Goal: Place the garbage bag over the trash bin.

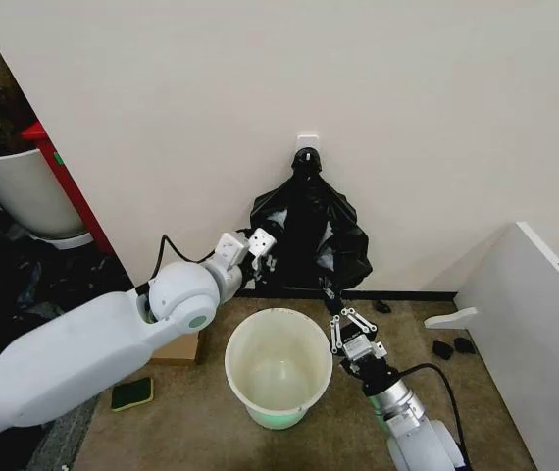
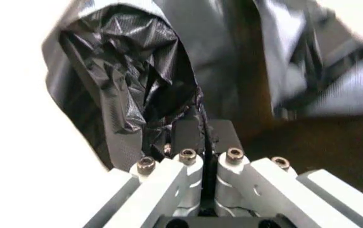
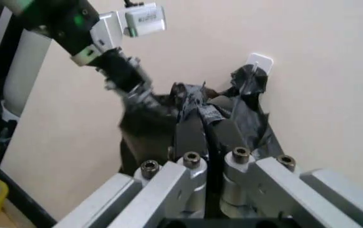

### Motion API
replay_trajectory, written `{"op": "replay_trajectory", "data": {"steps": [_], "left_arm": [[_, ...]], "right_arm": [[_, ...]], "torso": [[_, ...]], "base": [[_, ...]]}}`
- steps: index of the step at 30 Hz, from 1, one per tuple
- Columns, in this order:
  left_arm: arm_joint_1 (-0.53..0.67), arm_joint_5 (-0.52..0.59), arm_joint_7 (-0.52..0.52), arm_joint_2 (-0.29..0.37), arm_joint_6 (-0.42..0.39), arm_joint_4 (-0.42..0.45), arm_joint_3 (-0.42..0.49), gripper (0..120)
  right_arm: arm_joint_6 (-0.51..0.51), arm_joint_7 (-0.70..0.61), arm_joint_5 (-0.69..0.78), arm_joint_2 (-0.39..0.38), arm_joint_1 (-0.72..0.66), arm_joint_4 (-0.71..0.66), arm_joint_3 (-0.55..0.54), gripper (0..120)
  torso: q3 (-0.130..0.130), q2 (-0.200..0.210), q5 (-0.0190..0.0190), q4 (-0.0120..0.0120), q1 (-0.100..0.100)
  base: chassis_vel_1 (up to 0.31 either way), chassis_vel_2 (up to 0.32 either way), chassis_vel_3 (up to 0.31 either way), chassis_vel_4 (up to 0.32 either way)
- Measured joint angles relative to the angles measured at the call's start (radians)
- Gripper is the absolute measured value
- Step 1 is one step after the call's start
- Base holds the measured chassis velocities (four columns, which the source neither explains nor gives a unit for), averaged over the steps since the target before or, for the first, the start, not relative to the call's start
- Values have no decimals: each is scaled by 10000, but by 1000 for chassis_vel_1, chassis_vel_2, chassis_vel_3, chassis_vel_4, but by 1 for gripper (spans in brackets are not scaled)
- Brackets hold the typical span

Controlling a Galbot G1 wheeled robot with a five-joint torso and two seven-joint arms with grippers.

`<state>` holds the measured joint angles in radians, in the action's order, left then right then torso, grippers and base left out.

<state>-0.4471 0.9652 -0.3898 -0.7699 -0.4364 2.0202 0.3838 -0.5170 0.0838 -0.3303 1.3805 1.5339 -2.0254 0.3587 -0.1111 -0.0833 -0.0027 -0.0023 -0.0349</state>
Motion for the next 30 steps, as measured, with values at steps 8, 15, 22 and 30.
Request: {"op": "replay_trajectory", "data": {"steps": [8, 15, 22, 30], "left_arm": [[-1008, -180, -86, -241, 1496, 84, -831, 0], [-1809, -792, 8, -358, 2217, 74, -1347, 0], [-2614, -1578, 269, -373, 2407, 76, -1499, 0], [-2777, -1897, 285, -545, 2450, 6, -1365, 0]], "right_arm": [[1444, -342, 1093, -448, 544, -763, -472, 26], [3916, -668, 3247, -1806, 1481, -3060, -529, 54], [7660, -1764, 6156, -2941, 99, -4428, -300, 84], [8594, -1689, 8250, -4559, -1197, -4056, 32, 100]], "torso": [[0, 0, 1, 1, 1], [1, -1, 1, -1, 1], [0, -1, 5, 4, 1], [-1, 0, 5, 2, -1]], "base": [[0, 0, 0, 0], [0, 0, 0, 0], [0, 0, 0, 0], [0, 0, 0, 0]]}}
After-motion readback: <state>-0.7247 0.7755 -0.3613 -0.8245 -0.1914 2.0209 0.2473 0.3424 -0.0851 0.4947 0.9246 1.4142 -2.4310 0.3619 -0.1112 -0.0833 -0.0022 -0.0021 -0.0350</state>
